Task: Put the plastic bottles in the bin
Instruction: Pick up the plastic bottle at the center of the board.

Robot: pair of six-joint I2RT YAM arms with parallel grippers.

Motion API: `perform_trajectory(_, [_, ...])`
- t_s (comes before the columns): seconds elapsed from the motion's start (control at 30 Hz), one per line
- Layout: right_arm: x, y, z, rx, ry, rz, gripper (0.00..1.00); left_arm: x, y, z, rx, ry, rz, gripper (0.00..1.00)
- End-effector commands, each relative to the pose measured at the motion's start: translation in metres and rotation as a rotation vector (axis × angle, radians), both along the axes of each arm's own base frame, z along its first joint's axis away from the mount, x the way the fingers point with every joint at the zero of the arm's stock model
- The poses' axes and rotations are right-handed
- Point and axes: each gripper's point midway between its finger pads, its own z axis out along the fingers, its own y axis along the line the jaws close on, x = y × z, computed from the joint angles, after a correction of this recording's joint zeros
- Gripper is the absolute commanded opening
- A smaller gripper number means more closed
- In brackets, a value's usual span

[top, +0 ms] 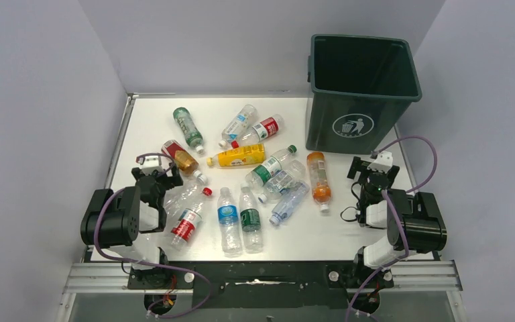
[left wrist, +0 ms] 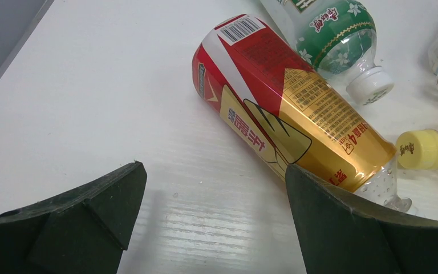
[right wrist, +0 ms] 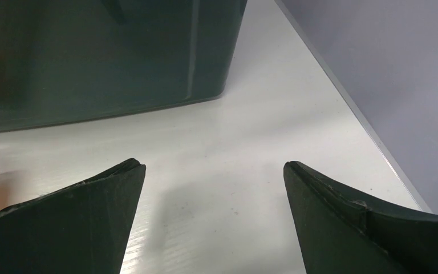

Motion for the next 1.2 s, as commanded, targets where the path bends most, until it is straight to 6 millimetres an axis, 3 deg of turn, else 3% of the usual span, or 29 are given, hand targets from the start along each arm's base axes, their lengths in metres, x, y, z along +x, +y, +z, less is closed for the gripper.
perform_trajectory(0.0, [0.012,0.002,0.022,0.002,-0.081,0.020,0.98,0.017,-0.004,0.027,0.025,-0.092,-0.020,0.95])
perform_trajectory(0.43, [0.012,0.001,0.022,0.001,-0.080,0.020,0.98,0.017,-0.004,0.027,0.025,-0.092,-0.020,0.95])
perform_trajectory(0.6, [0.011,0.002,0.023,-0.004,-0.082,0.023,0.98,0.010,-0.004,0.041,0.030,-0.138,-0.013,0.95])
perform_trajectory(0.77, [0.011,0.008,0.032,-0.022,-0.088,0.056,0.98,0.016,-0.008,0.088,0.034,-0.151,-0.014,0.95])
perform_trajectory(0.97, [0.018,0.005,0.055,0.060,0.020,-0.014,0.98,-0.006,-0.028,0.148,-0.103,-0.322,-0.047,0.95])
perform_trajectory(1.17, [0.008,0.023,0.115,0.120,-0.054,0.046,0.98,-0.020,-0.055,0.190,-0.217,-0.371,-0.159,0.95])
